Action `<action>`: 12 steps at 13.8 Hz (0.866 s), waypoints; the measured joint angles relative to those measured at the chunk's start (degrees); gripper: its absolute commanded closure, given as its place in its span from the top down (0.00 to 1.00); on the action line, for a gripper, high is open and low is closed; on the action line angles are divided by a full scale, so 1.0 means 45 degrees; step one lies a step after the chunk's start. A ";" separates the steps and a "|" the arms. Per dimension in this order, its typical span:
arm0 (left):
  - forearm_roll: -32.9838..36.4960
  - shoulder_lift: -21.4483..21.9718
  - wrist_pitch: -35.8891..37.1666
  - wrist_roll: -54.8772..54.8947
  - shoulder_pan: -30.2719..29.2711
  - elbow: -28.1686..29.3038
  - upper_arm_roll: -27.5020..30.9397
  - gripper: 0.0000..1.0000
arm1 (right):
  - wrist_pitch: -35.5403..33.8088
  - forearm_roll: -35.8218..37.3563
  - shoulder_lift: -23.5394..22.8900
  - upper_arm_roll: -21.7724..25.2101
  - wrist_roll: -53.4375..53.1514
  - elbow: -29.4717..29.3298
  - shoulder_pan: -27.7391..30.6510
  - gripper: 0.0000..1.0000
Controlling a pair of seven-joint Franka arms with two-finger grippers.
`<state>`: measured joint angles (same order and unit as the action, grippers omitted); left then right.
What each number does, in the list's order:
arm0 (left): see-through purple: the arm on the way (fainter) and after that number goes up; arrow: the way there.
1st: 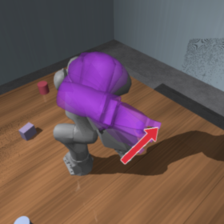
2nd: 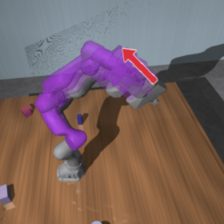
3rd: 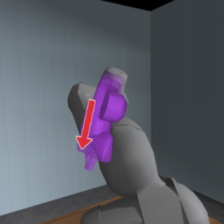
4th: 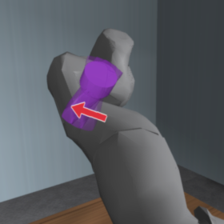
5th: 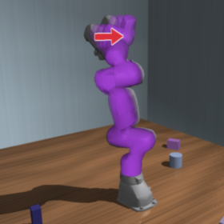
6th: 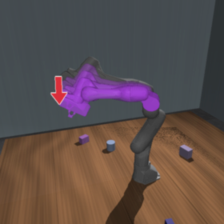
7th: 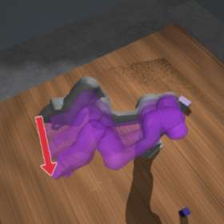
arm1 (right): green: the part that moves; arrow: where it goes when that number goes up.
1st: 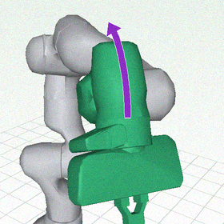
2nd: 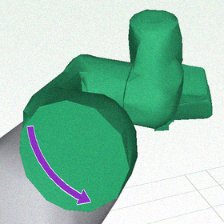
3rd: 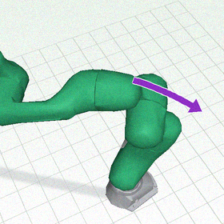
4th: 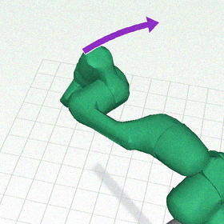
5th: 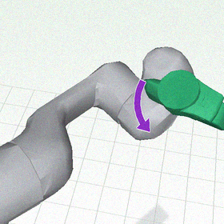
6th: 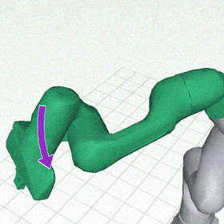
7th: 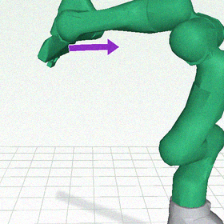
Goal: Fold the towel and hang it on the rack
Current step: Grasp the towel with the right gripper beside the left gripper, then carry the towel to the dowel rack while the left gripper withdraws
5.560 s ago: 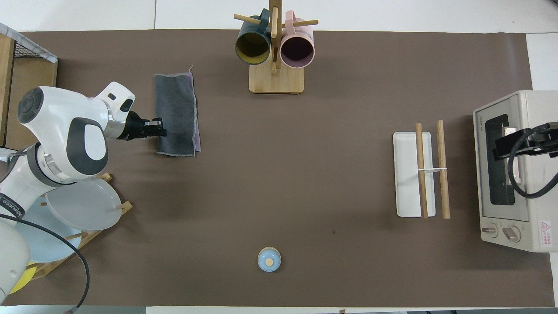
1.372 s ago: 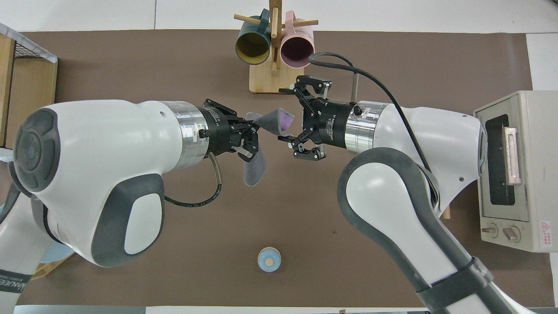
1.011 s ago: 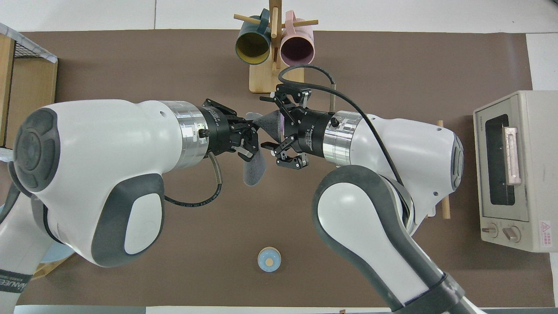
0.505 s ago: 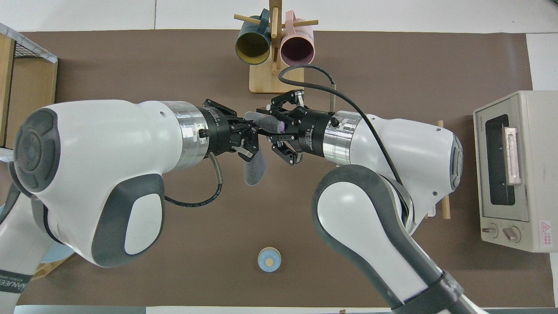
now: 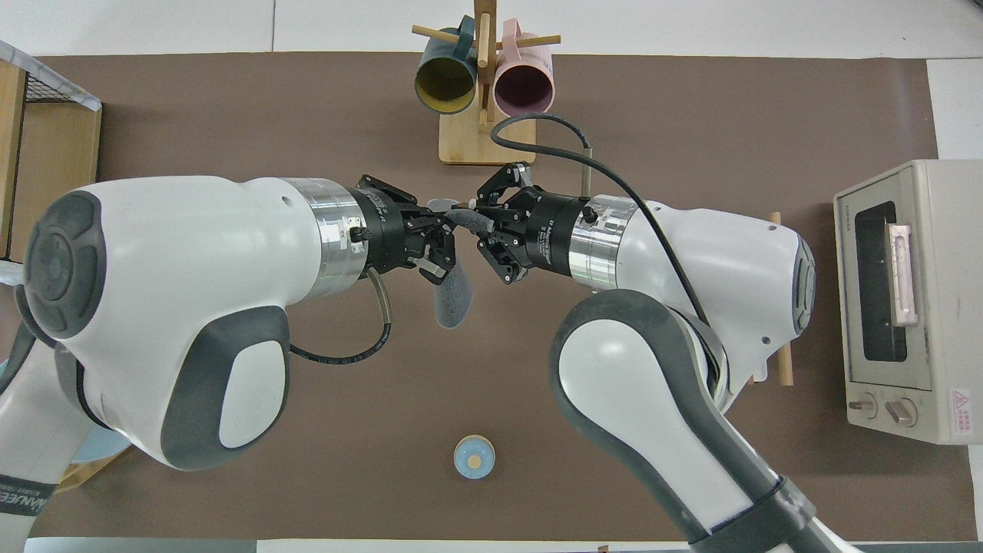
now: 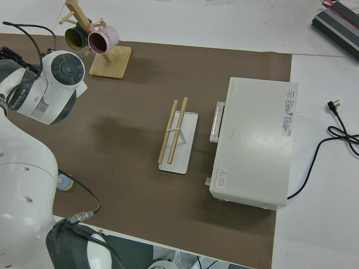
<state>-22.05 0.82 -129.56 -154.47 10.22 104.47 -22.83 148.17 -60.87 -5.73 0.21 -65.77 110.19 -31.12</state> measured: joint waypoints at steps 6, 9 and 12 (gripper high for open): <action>0.0321 0.0021 -0.0015 0.0000 0.0104 0.0065 -0.0006 1.00 | -0.3073 0.2800 0.0005 0.0091 0.2273 -0.0122 0.0803 0.00; 0.0820 0.0026 -0.0015 0.0274 0.0105 0.0091 0.0027 1.00 | -0.5578 0.5038 0.0117 0.0165 0.4527 -0.0345 0.1784 0.00; 0.0926 0.0046 -0.0014 0.1879 -0.0137 0.0234 0.0107 1.00 | -0.7279 0.7033 0.0306 0.0230 0.5820 -0.0344 0.2196 0.00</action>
<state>-17.88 1.03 -129.62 -146.02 9.60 105.53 -22.35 115.42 -29.22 -4.35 1.24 -39.57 108.64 -21.24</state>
